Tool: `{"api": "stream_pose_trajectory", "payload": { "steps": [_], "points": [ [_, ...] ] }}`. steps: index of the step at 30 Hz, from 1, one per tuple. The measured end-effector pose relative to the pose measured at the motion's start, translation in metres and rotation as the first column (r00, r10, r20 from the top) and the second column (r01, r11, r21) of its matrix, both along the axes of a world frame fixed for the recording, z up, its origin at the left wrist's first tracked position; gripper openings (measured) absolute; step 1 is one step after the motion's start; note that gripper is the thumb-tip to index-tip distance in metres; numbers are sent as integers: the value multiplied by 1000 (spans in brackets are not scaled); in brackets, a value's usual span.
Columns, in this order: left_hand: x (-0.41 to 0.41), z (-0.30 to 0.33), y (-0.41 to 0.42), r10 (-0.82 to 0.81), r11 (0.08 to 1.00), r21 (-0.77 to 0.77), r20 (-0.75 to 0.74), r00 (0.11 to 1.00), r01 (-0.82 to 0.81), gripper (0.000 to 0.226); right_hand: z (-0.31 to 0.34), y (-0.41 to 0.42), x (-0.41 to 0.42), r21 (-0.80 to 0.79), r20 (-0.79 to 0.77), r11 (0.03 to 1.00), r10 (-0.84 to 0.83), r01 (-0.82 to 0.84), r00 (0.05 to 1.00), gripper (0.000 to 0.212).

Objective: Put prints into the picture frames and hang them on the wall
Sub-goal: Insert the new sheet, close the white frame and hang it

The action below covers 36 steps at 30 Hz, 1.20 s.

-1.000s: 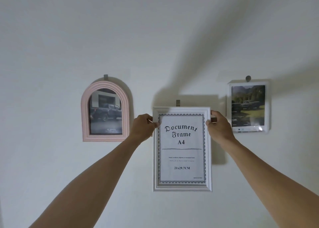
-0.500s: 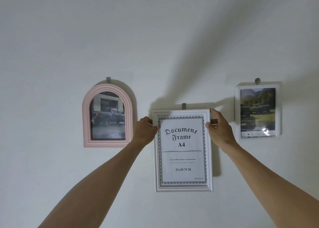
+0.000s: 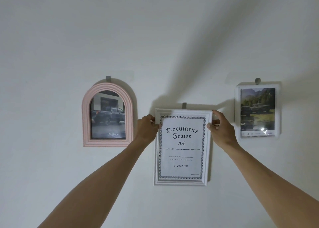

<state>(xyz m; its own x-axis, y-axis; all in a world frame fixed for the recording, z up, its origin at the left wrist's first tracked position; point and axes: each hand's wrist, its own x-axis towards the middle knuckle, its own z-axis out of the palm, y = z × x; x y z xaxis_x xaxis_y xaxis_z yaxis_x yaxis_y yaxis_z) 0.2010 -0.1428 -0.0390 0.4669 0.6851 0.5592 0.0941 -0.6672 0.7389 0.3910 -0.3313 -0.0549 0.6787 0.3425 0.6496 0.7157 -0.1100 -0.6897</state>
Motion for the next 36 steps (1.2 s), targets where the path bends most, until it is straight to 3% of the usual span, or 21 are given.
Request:
{"api": "stream_pose_trajectory", "payload": {
  "steps": [7, 20, 36],
  "points": [
    [4, 1, -4, 90, 995, 36, -32, 995, -89, 24, 0, 0, 1, 8, 41, 999, -42, 42, 998, 45],
    [5, -2, 0, 37, 999, 28, 72, 997, -39, 15, -4, -3, 0, 75, 15, 997, -36, 35, 999, 29],
    [-2, -5, -4, 72, 997, 31, 71, 995, -74, 30, -6, -9, -1, 103, -3, 995, -4, 4, 1000, 33]
  ]
}}
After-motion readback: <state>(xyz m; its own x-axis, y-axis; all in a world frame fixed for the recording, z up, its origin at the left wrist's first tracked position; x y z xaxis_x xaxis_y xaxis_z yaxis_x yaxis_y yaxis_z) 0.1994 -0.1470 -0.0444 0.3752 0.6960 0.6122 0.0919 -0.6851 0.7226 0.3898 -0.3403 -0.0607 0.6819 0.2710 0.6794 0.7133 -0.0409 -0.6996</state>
